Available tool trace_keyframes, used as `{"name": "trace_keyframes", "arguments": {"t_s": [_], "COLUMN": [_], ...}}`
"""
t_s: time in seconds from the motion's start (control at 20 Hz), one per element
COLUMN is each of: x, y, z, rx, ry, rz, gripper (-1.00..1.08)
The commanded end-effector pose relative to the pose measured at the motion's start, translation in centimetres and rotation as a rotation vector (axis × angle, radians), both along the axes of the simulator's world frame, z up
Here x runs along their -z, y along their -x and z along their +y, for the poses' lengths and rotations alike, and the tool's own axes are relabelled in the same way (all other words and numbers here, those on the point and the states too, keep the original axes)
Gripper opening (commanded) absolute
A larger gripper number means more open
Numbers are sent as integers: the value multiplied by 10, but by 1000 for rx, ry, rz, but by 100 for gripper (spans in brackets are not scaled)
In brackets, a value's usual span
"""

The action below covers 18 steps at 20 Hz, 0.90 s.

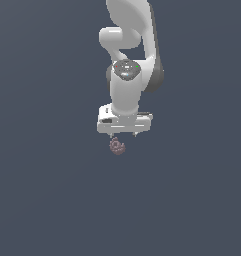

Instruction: Pick up the object and move it to a goal position.

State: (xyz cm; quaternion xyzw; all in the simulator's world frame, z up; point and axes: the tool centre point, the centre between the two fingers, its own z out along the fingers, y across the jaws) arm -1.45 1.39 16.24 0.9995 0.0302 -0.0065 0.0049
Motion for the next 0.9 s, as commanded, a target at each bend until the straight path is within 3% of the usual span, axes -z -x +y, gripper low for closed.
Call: {"name": "trace_keyframes", "arguments": {"t_s": [0.0, 0.85], "x": [0, -3], "y": [0, 1], "z": [0, -6], "rx": [0, -57], "ry": [0, 22], "rz": [0, 7], "gripper": [100, 100]}}
